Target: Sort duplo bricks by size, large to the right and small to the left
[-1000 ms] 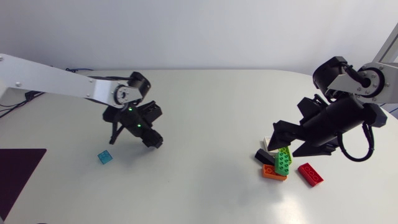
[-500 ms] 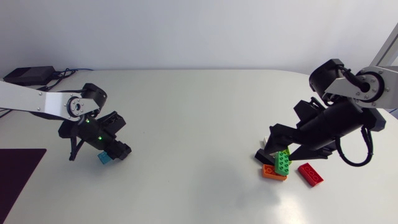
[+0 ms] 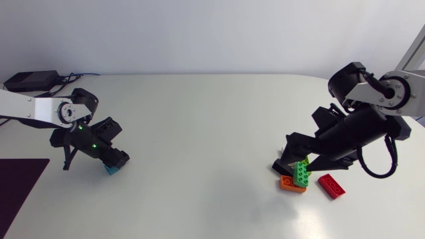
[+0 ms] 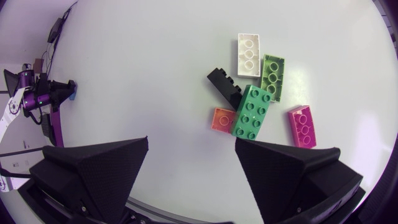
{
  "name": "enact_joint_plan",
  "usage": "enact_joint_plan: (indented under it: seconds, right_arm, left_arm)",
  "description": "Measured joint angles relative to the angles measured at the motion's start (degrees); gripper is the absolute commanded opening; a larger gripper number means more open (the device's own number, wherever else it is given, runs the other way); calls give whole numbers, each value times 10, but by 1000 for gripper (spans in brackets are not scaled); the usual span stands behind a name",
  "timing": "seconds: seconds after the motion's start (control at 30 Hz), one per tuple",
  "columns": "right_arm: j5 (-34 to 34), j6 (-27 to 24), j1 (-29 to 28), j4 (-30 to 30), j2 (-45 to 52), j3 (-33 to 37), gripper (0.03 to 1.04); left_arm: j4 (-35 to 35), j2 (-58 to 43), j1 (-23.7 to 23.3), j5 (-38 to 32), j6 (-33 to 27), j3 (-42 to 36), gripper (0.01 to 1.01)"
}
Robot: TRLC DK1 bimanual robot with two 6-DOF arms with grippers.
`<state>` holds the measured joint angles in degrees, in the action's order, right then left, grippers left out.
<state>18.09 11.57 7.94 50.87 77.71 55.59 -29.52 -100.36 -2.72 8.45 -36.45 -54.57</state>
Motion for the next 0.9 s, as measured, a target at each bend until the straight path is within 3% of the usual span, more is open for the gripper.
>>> enact_joint_plan:
  seconds: [0.3, 0.33, 0.47, 0.57, 0.9]
  right_arm:
    - [0, 0, 0, 0, 0, 0, 1005]
    - [0, 0, 1, 0, 0, 0, 1005]
    - [0, 0, 3, 0, 0, 0, 1005]
    - [0, 0, 4, 0, 0, 0, 1007]
    - [0, 5, 3, 0, 0, 1, 1005]
  left_arm:
    - [5, -19, -6, 0, -12, -2, 318]
    - [5, -21, -6, 0, -13, -2, 366]
    - [9, -24, -7, -1, -15, -6, 767]
    - [9, -25, -7, -3, -15, -6, 933]
    - [3, -17, -7, -7, -10, -30, 964]
